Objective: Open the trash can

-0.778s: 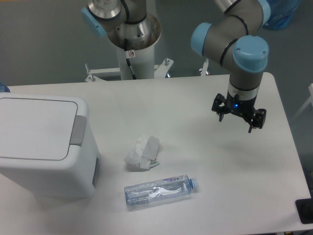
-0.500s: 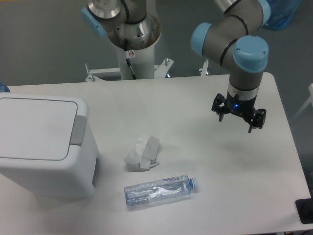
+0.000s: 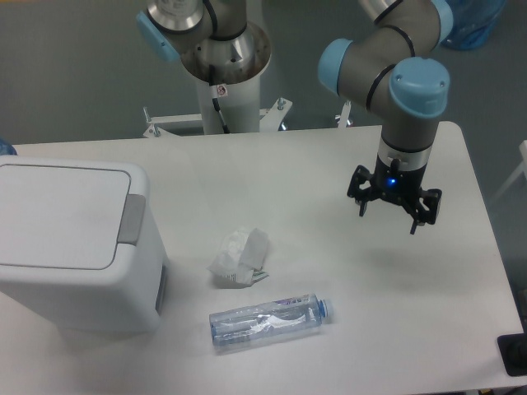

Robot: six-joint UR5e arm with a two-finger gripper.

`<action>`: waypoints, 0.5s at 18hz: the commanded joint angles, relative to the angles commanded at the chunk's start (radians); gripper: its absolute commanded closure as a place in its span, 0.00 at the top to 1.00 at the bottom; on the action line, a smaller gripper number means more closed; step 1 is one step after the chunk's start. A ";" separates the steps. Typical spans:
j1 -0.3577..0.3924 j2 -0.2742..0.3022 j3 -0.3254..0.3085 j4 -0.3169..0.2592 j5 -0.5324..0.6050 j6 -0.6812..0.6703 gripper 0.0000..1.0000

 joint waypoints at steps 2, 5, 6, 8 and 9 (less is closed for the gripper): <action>-0.021 0.017 0.020 0.000 -0.025 -0.070 1.00; -0.051 0.025 0.069 0.000 -0.101 -0.233 1.00; -0.060 0.026 0.089 -0.002 -0.147 -0.299 1.00; -0.064 0.026 0.109 0.000 -0.247 -0.419 1.00; -0.066 0.026 0.118 -0.002 -0.290 -0.449 1.00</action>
